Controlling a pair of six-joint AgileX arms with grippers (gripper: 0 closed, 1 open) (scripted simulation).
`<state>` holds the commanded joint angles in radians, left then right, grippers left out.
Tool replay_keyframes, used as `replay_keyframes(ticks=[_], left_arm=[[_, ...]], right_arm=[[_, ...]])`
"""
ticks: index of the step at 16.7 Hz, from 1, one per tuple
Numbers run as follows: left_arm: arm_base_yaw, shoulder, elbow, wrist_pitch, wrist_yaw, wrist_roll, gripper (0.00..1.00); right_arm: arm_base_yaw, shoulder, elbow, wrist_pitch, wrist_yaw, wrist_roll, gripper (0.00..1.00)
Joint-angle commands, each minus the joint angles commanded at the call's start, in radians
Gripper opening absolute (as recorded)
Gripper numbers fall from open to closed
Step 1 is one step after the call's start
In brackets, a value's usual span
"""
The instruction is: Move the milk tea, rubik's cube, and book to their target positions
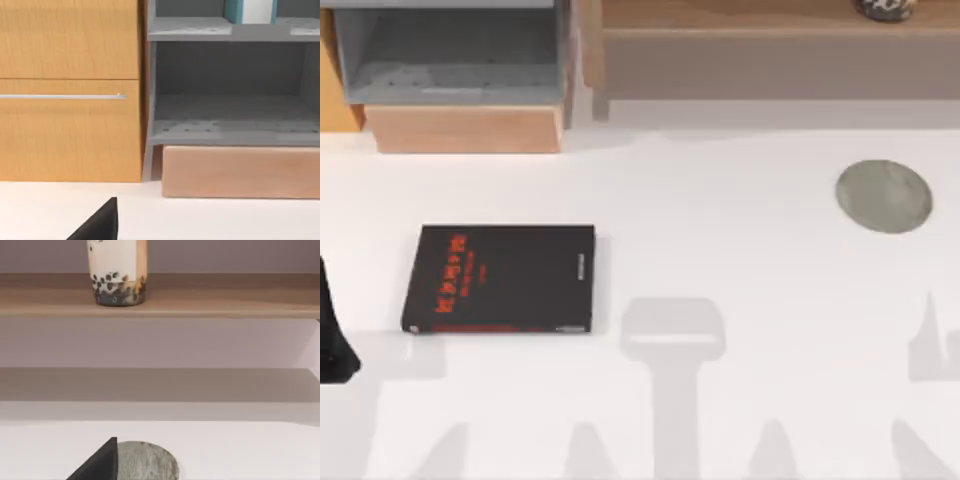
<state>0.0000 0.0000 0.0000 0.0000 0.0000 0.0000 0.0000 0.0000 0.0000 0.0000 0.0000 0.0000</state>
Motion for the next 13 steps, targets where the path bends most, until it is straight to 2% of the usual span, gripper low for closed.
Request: replay_keyframes(ticks=[6, 9, 13], left_arm=[[0.000, 0.000, 0.000, 0.000, 0.000, 0.000, 1.00], [0.000, 0.000, 0.000, 0.000, 0.000, 0.000, 1.00], [0.000, 0.000, 0.000, 0.000, 0.000, 0.000, 1.00]], right_arm=[[0.018, 0.107, 0.085, 0.072, 0.023, 0.001, 1.00], [0.047, 0.297, 0.205, 0.180, 0.057, 0.002, 1.00], [0.093, 0.683, 0.410, 0.350, 0.109, 0.003, 1.00]])
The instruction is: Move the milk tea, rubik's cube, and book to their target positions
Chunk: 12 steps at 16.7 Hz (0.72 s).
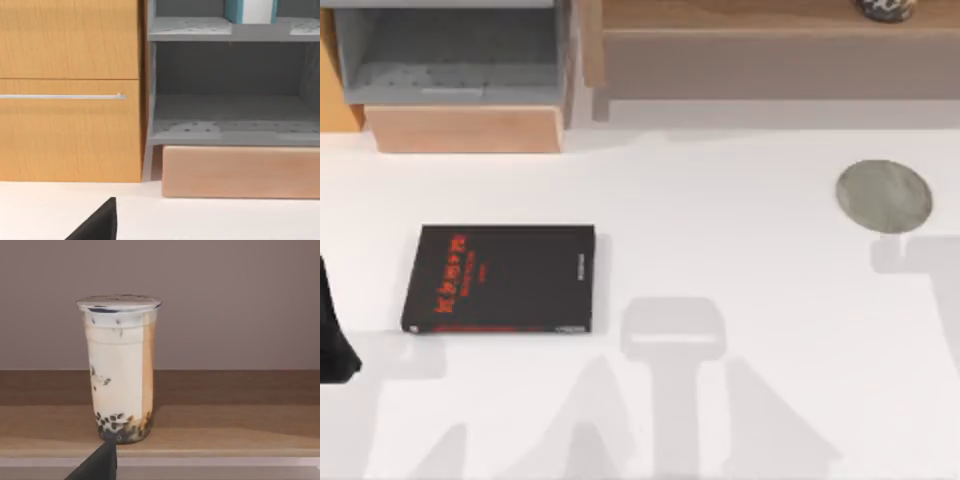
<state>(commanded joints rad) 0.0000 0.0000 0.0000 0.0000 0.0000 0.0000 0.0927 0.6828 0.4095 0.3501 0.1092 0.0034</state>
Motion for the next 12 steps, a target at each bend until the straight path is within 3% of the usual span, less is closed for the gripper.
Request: replay_keyframes(ticks=[7, 12], left_arm=[[0.000, 0.000, 0.000, 0.000, 0.000, 0.000, 1.00], [0.000, 0.000, 0.000, 0.000, 0.000, 0.000, 1.00]], right_arm=[[0.076, 0.757, 0.345, 0.290, 0.088, 0.000, 1.00], [0.116, 1.075, 0.520, 0.442, 0.134, 0.000, 1.00]])
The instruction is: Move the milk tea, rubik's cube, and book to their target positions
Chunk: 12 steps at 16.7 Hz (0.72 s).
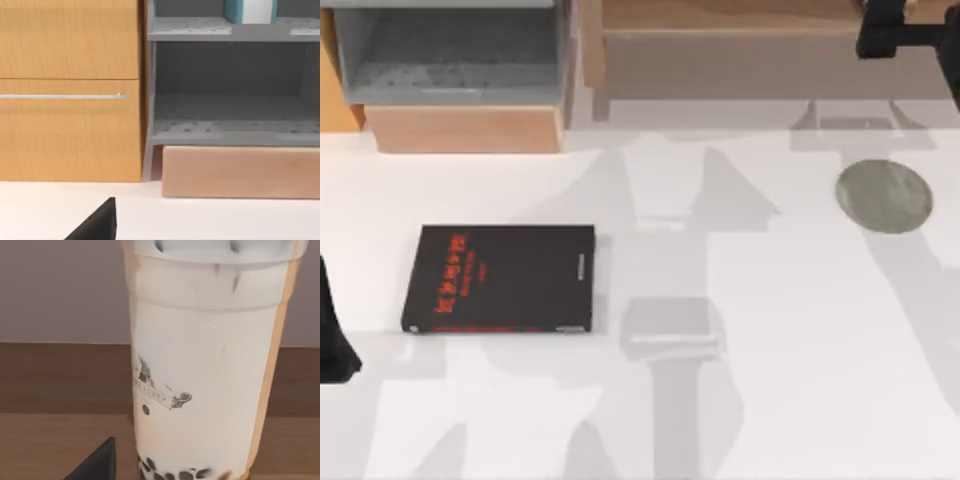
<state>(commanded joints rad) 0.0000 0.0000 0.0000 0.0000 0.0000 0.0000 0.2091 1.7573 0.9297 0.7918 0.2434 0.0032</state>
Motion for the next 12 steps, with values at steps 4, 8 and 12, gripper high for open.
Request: replay_keyframes(ticks=[4, 8, 12], left_arm=[[0.000, 0.000, 0.000, 0.000, 0.000, 0.000, 1.00], [0.000, 0.000, 0.000, 0.000, 0.000, 0.000, 1.00], [0.000, 0.000, 0.000, 0.000, 0.000, 0.000, 1.00]], right_arm=[[0.013, 0.068, 0.055, 0.046, 0.015, 0.000, 1.00], [0.008, 0.065, 0.050, 0.044, 0.013, 0.000, 1.00], [0.002, 0.116, 0.123, 0.025, 0.004, 0.000, 1.00]])
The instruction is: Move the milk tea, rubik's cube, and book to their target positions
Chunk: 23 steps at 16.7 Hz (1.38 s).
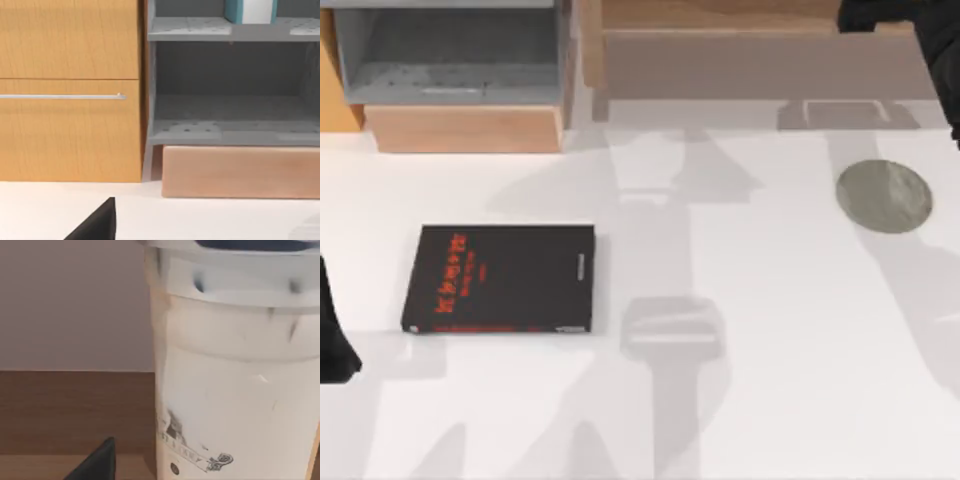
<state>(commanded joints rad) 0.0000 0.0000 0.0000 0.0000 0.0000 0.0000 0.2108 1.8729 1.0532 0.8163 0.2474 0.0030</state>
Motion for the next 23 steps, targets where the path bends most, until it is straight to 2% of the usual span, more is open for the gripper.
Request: replay_keyframes(ticks=[7, 13, 23], left_arm=[[0.000, 0.000, 0.000, 0.000, 0.000, 0.000, 1.00], [0.000, 0.000, 0.000, 0.000, 0.000, 0.000, 1.00], [0.000, 0.000, 0.000, 0.000, 0.000, 0.000, 1.00]], right_arm=[[-0.031, 0.184, 0.271, -0.083, -0.028, -0.001, 1.00], [-0.035, 0.210, 0.305, -0.094, -0.032, -0.001, 1.00], [-0.035, 0.210, 0.305, -0.094, -0.032, -0.001, 0.25]])
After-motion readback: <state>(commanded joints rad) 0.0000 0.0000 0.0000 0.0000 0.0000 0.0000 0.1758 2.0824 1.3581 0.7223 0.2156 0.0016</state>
